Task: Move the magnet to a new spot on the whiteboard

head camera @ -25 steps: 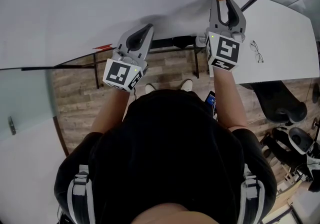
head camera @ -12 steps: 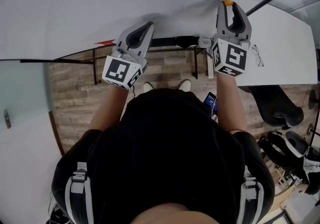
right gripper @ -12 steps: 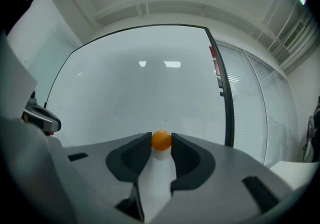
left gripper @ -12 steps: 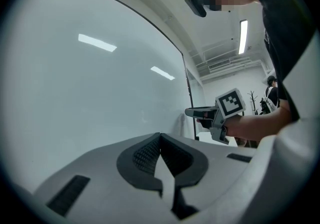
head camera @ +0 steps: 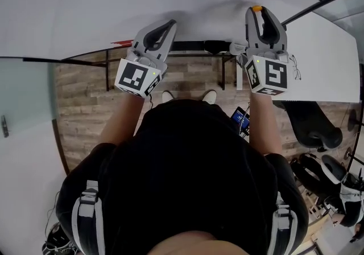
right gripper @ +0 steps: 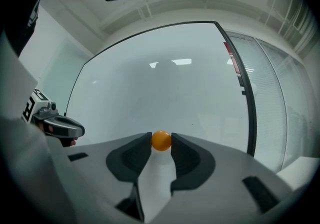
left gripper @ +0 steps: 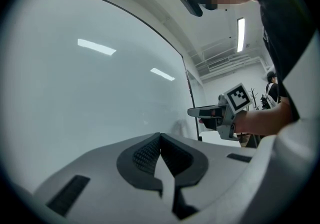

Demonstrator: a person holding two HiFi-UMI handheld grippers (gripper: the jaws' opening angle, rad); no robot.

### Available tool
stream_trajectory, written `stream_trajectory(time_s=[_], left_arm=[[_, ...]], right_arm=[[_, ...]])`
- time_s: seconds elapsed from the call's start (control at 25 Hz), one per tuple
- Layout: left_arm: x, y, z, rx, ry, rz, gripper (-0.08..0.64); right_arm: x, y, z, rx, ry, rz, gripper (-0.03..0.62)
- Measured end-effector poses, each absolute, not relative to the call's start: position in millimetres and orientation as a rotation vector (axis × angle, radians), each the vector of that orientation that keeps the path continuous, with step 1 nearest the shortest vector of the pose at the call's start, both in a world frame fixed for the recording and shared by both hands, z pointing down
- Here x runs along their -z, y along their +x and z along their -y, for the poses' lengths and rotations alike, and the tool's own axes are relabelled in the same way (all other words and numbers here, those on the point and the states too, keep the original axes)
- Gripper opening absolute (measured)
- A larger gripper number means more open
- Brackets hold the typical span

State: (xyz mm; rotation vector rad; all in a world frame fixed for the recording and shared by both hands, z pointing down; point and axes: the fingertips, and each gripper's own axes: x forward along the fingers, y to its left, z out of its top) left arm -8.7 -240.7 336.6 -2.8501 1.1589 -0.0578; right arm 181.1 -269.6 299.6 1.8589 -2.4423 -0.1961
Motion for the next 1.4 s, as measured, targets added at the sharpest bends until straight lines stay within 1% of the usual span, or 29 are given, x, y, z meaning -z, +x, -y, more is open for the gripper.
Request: stream_trajectory(time_s=[0.4,0.88,1.4], left_arm=[[-336,-15,238,0.073,-2.837,-1.164,0.005],[-348,-23,231,0.076,-2.863,-1.15,0.005],[-356,-28,231,0.092,-2.883,-1.131,0.005]], right_arm=[[-324,140,257,0.029,1.664,2.638,0.12],[-349,86,236,0.054,1.371,2.812,0.12],[-354,67,230,0.023,1.287,2.864,0.12]])
